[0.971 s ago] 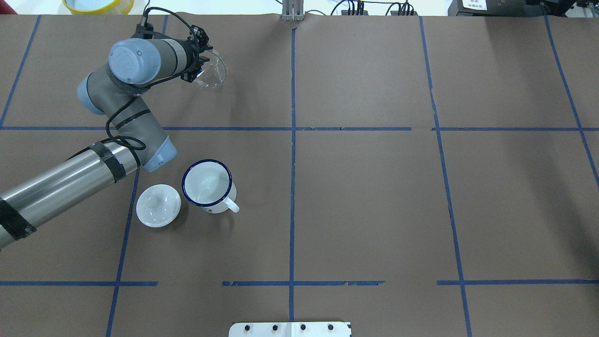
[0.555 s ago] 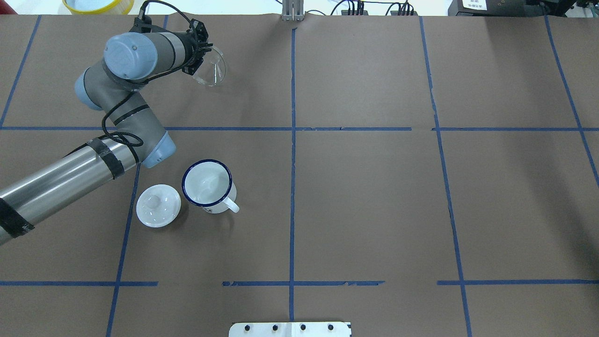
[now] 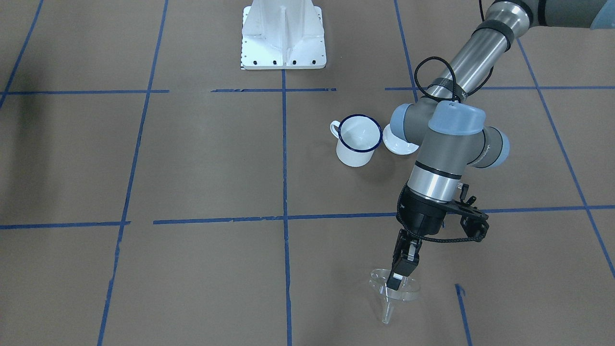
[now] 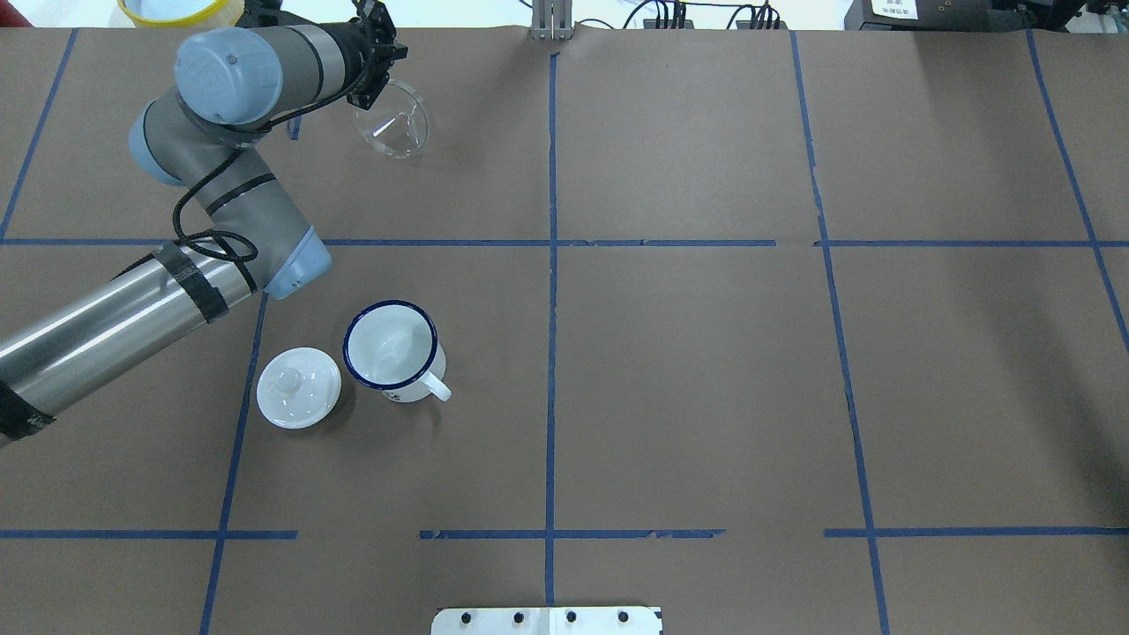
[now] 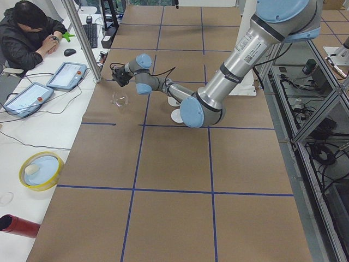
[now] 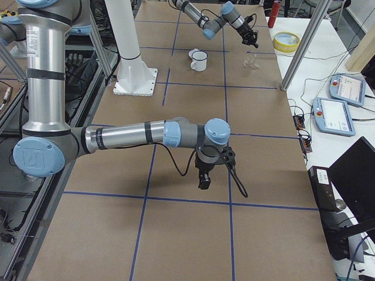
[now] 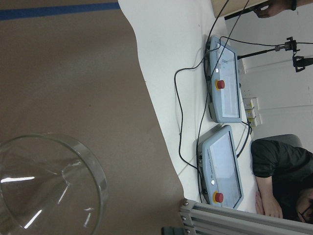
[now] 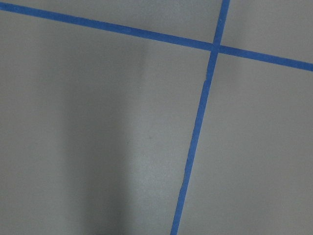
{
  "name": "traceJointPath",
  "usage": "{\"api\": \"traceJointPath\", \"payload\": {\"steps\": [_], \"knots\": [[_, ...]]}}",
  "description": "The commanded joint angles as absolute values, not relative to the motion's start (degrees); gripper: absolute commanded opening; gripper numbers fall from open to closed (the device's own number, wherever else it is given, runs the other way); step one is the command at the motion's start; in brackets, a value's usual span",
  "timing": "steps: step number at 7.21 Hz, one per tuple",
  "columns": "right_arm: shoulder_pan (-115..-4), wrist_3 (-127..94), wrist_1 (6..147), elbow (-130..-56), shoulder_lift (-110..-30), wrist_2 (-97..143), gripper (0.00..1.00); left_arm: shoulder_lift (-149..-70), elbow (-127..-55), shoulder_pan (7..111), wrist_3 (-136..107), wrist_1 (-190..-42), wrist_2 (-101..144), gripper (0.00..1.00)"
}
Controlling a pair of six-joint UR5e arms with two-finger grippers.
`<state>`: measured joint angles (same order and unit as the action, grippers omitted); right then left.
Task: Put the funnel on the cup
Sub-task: 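Grasp the clear glass funnel rim with the left gripper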
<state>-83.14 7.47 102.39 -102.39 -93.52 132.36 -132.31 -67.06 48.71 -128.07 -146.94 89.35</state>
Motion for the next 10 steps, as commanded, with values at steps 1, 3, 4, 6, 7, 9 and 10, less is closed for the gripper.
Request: {"api": "traceJointPath", "payload": {"steps": [1,3,4,6,7,9,10], "knots": [[-83.14,7.47,102.39,-102.39,-93.52,132.36,1.00,-131.75,-66.11,48.60,-129.01,-144.69,89.21,0.51],[-83.14,7.47,102.39,-102.39,-93.52,132.36,1.00,-131.66,-61.46,48.26,-130.85,-144.93,89.03,0.72],[-83.14,7.47,102.39,-102.39,-93.52,132.36,1.00,-131.75,-60.91,48.16,-131.13,-145.19,89.03,0.72],[-83.14,7.47,102.39,-102.39,-93.52,132.36,1.00,-132.01,-59.50,47.90,-132.10,-146.42,89.03,0.71],[-83.14,7.47,102.39,-102.39,-93.52,132.36,1.00,-132.27,-58.81,47.90,-132.19,-147.30,89.03,0.66],[-83.14,7.47,102.39,-102.39,-93.52,132.36,1.00,-134.28,-55.48,47.90,-132.19,-148.97,89.03,0.55],[-83.14,7.47,102.39,-102.39,-93.52,132.36,1.00,-134.82,-54.94,47.81,-132.19,-148.97,89.03,0.54]]}}
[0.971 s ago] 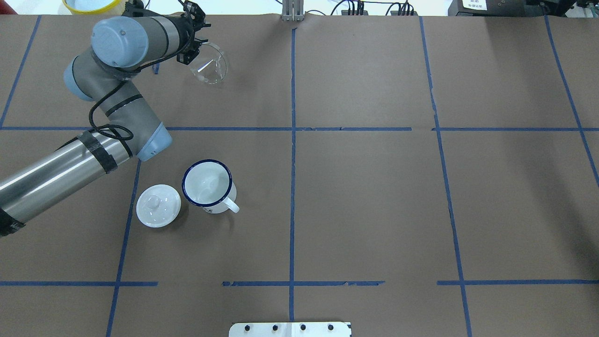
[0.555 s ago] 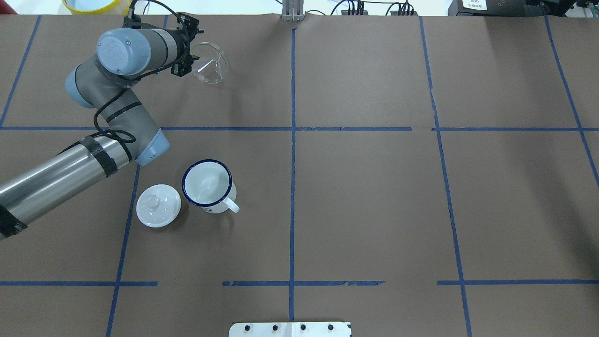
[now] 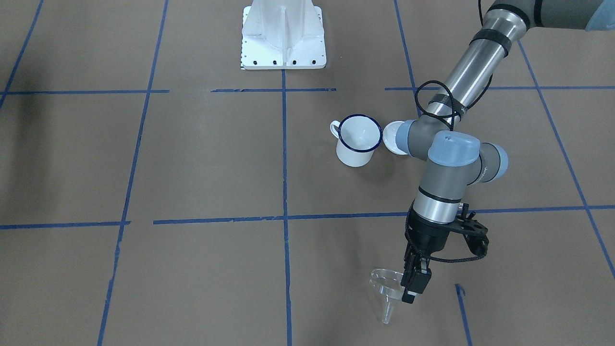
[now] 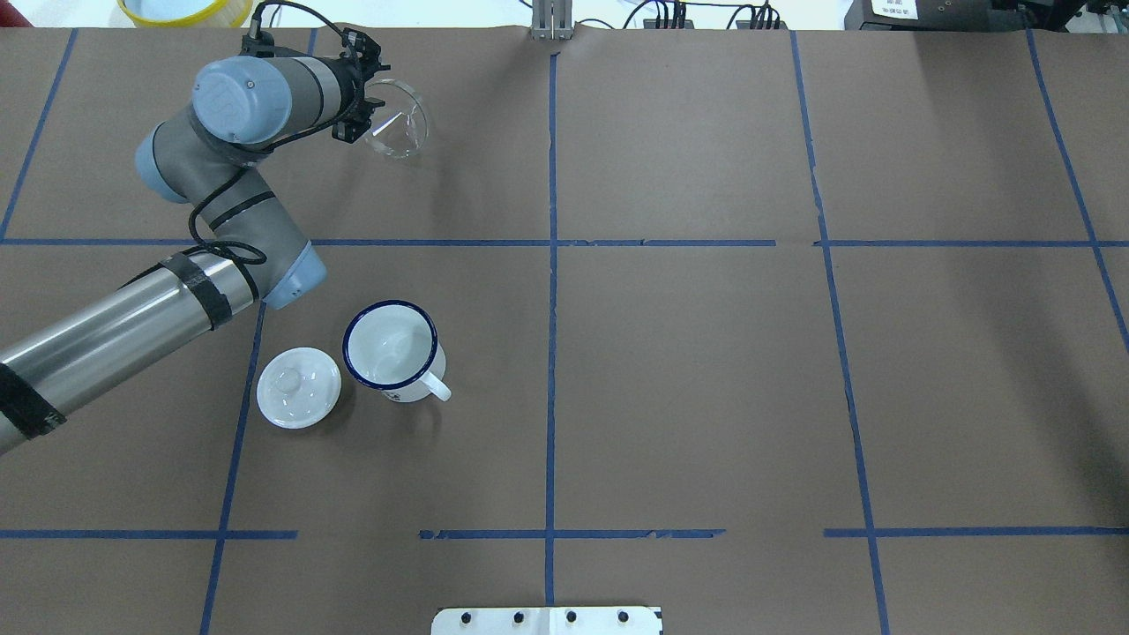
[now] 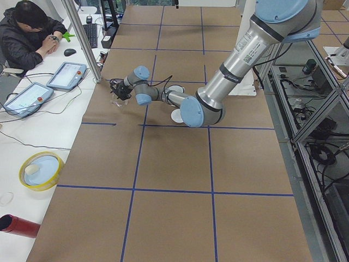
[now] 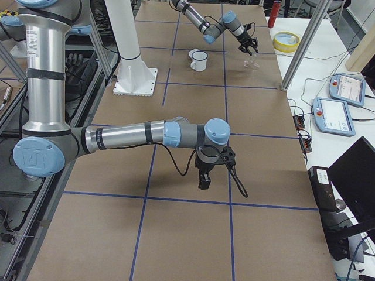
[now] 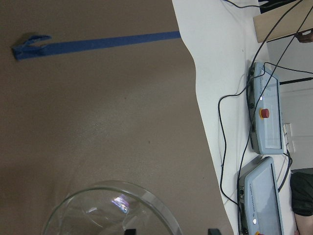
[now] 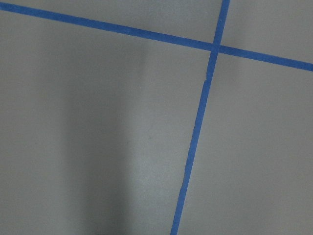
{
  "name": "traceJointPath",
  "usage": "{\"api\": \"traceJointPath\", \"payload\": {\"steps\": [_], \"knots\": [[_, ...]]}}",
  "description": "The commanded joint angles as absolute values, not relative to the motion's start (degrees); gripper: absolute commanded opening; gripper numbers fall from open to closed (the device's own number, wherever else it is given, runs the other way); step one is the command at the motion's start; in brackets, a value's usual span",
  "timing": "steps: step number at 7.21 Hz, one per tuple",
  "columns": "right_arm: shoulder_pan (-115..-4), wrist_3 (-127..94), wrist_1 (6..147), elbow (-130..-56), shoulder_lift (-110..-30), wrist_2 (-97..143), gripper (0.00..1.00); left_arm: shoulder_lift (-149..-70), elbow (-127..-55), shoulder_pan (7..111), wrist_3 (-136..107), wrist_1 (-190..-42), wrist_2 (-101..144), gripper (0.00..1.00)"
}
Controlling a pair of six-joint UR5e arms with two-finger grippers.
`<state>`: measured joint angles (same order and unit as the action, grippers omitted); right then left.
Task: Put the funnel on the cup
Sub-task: 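Grasp the clear glass funnel rim with the left gripper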
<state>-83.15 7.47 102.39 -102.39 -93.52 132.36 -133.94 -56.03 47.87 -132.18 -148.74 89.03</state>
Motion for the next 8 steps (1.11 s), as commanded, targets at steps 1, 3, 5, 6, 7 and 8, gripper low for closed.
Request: {"api": "traceJointPath", "payload": {"steps": [1,3,5,6,7,8], "knots": [[-83.14,7.47,102.39,-102.39,-93.52,132.36,1.00,-134.91,-54.84,47.81,-132.19,-149.24,89.03,0.42],[-83.14,7.38,102.39,-102.39,-93.52,132.36,1.00,-135.17,-54.05,47.81,-132.19,-149.68,89.03,0.00],[-83.14,7.47,102.39,-102.39,-93.52,132.36,1.00,-135.09,-55.45,47.90,-132.01,-149.68,89.12,0.00],[-83.14,7.47,102.39,-102.39,-93.52,132.36,1.00,-134.91,-59.98,48.34,-131.40,-149.33,89.21,0.00],[-83.14,7.47,102.39,-102.39,-93.52,132.36,1.00,-134.48,-65.16,48.77,-131.22,-148.46,89.99,0.00],[-83.14,7.47,102.39,-102.39,-93.52,132.36,1.00,-134.21,-70.44,49.04,-131.13,-141.57,93.65,0.00]]}}
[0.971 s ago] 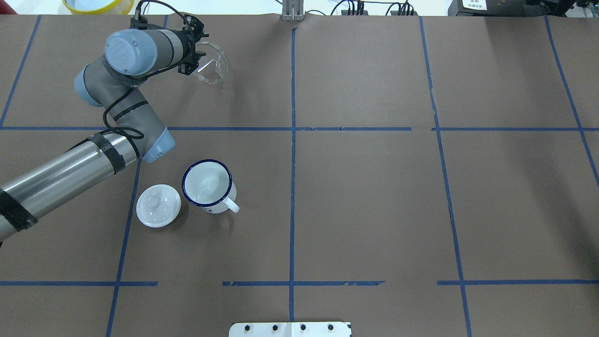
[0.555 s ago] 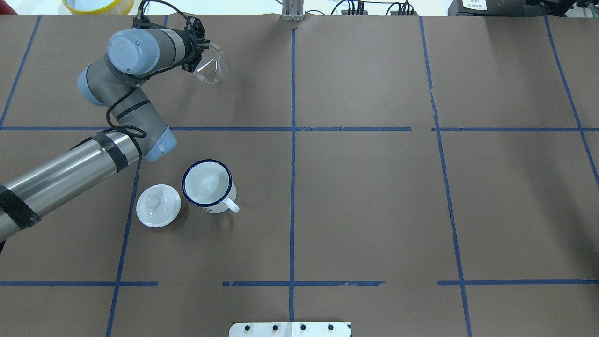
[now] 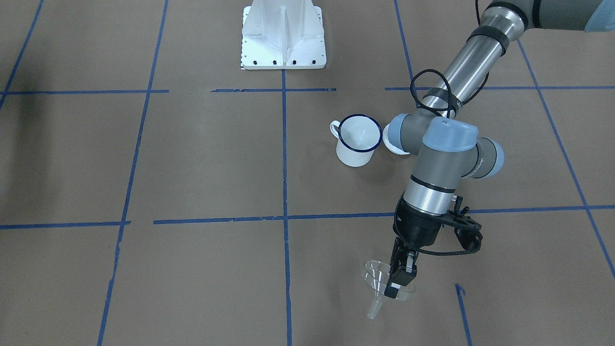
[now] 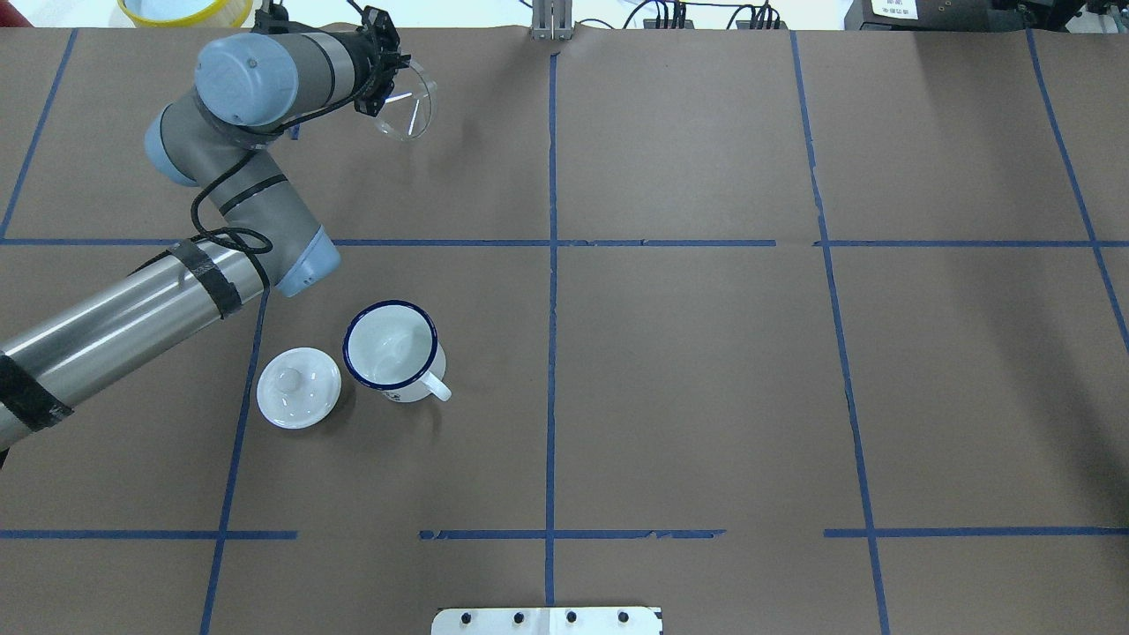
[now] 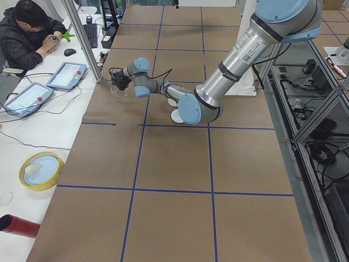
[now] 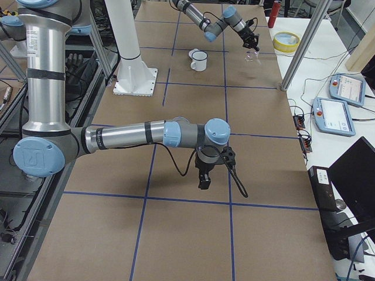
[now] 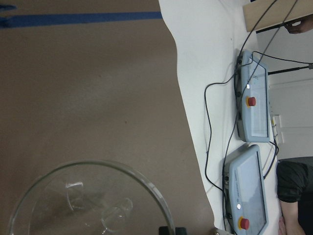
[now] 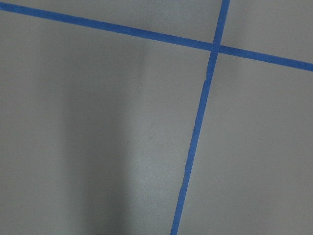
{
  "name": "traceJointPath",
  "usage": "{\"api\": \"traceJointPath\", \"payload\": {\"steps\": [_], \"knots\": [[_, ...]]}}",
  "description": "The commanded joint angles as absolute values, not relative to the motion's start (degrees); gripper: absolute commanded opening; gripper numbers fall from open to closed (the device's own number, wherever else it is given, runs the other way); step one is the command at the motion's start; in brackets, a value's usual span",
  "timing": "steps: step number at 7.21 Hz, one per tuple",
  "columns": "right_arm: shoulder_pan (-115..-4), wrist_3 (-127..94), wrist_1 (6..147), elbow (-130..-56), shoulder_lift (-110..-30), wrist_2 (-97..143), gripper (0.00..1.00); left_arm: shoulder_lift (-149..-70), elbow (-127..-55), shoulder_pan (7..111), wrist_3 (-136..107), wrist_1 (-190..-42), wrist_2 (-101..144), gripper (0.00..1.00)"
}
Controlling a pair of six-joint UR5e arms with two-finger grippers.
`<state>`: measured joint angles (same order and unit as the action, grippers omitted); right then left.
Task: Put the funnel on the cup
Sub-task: 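Grasp the clear glass funnel rim with the left gripper, then carry the glass funnel over the enamel mug and lower it in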
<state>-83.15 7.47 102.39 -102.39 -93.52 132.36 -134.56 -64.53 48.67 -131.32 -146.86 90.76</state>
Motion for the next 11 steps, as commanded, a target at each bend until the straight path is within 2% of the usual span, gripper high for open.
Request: {"api": "traceJointPath", "payload": {"steps": [1,3,4,5,7,11], "knots": [[-83.14,7.47,102.39,-102.39,-93.52,132.36,1.00,-132.47,-78.67,49.04,-129.04,-132.19,99.96,0.00],[-83.14,7.47,102.39,-102.39,-93.52,132.36,1.00,-131.05,-97.47,49.04,-113.99,-101.60,107.98,0.00],[-83.14,7.47,102.39,-102.39,-93.52,132.36,1.00,-131.31,-104.61,48.87,-107.38,-87.42,110.89,0.00],[-83.14,7.47,102.39,-102.39,-93.52,132.36,1.00,-132.09,-108.68,48.69,-102.88,-75.97,111.79,0.00],[-83.14,7.47,102.39,-102.39,-93.52,132.36,1.00,-133.07,-108.90,45.82,-91.02,-62.46,115.30,0.00],[-83.14,7.47,102.39,-102.39,-93.52,132.36,1.00,-134.38,-102.76,38.50,-90.97,-64.84,115.58,0.00]]}}
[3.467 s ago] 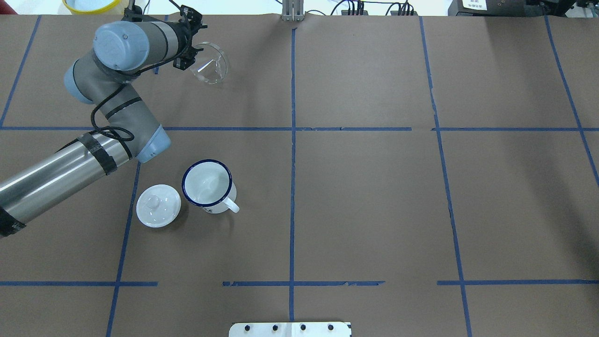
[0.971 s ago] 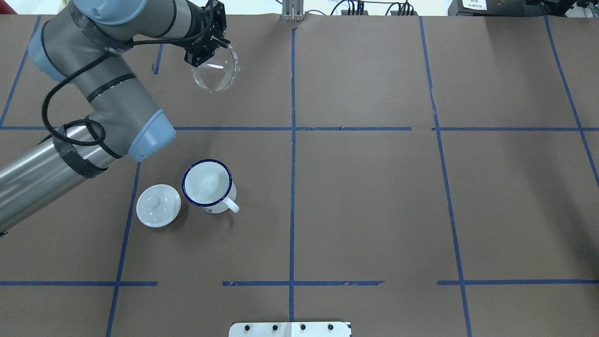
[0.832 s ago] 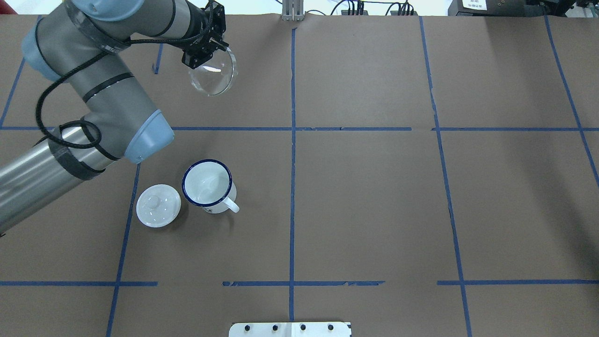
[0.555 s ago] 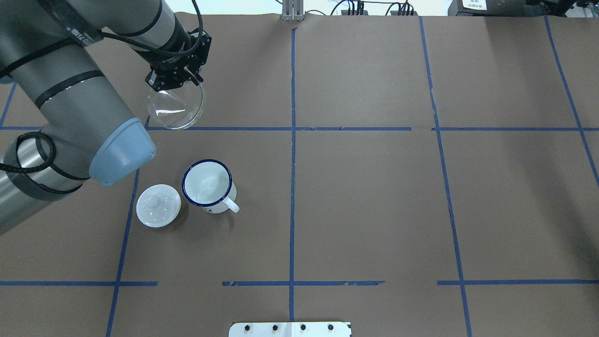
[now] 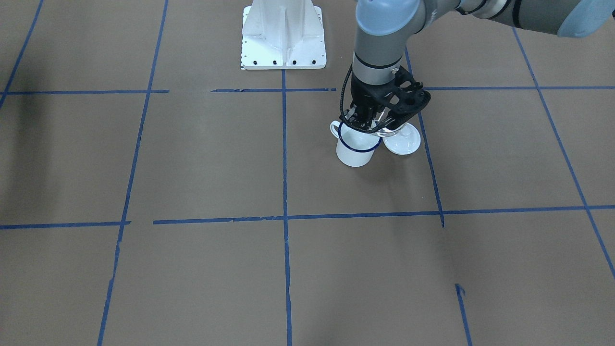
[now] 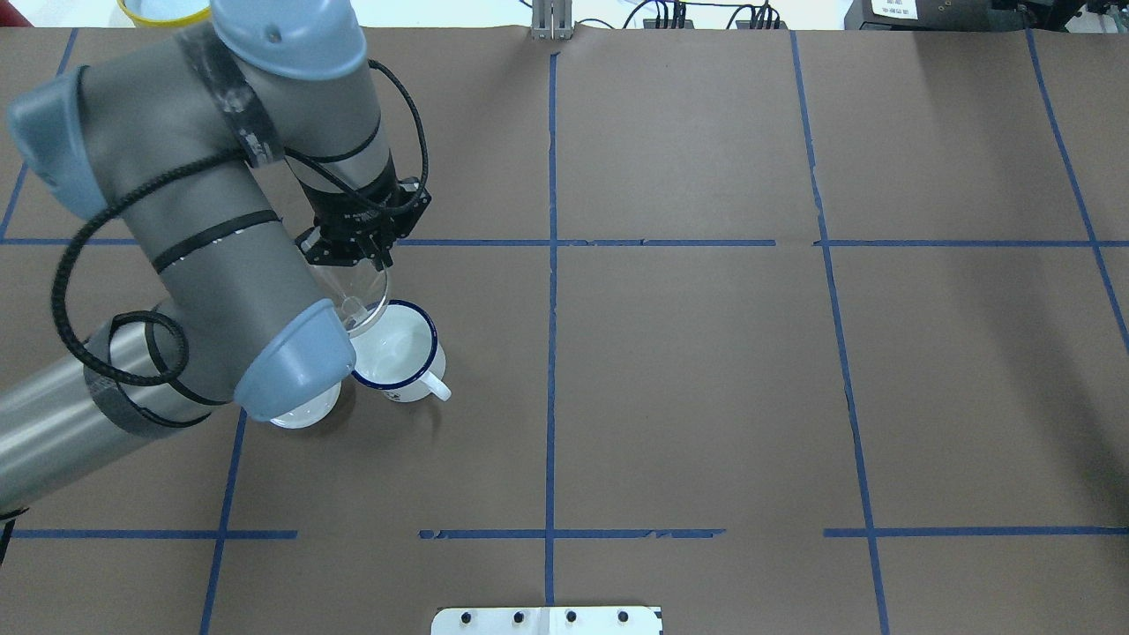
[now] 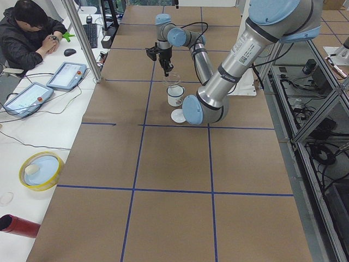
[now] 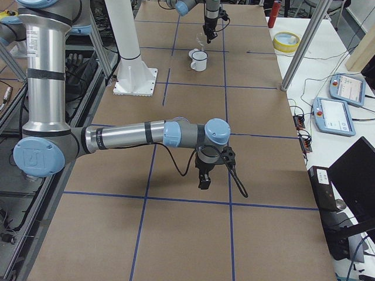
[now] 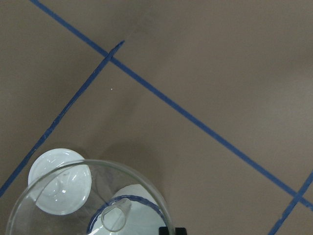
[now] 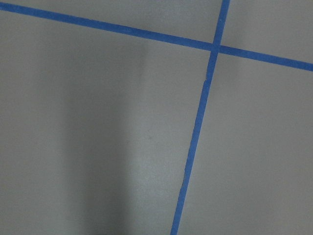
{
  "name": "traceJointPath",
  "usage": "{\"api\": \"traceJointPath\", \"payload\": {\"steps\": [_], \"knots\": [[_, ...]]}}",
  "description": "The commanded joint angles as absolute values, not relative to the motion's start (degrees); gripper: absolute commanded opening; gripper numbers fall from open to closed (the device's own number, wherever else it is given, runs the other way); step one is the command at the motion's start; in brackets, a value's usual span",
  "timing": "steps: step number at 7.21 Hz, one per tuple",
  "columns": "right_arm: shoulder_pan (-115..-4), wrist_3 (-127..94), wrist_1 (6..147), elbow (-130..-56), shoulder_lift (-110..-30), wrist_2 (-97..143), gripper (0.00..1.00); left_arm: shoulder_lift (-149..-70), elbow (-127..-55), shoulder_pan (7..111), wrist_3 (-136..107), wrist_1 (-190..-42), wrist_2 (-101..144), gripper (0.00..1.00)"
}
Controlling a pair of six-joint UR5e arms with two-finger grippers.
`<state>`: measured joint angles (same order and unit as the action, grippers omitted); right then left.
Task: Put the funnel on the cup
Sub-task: 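Carry the glass funnel over the enamel mug and lower it in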
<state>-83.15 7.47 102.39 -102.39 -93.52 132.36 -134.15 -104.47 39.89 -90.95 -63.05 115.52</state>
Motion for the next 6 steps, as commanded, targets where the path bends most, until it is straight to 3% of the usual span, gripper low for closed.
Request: {"api": "traceJointPath", "payload": {"steps": [1,2,4,5,6], "knots": [[-83.14,7.47,102.39,-102.39,-93.52,132.36,1.00,-134.47,-98.39,37.97,-91.31,-69.47,115.49,0.00],[-83.14,7.47,102.39,-102.39,-93.52,132.36,1.00,-134.12,-94.96,36.23,-91.32,-73.00,115.40,0.00],[-83.14,7.38,102.39,-102.39,-93.52,132.36,1.00,-133.68,-94.92,35.60,-91.23,-74.18,115.31,0.00],[-83.14,7.47,102.39,-102.39,-93.52,132.36,1.00,-133.68,-95.18,35.60,-91.14,-74.18,115.49,0.11],[-83.14,7.47,102.39,-102.39,-93.52,132.36,1.00,-133.68,-95.36,35.60,-90.97,-74.09,115.49,0.57]]}}
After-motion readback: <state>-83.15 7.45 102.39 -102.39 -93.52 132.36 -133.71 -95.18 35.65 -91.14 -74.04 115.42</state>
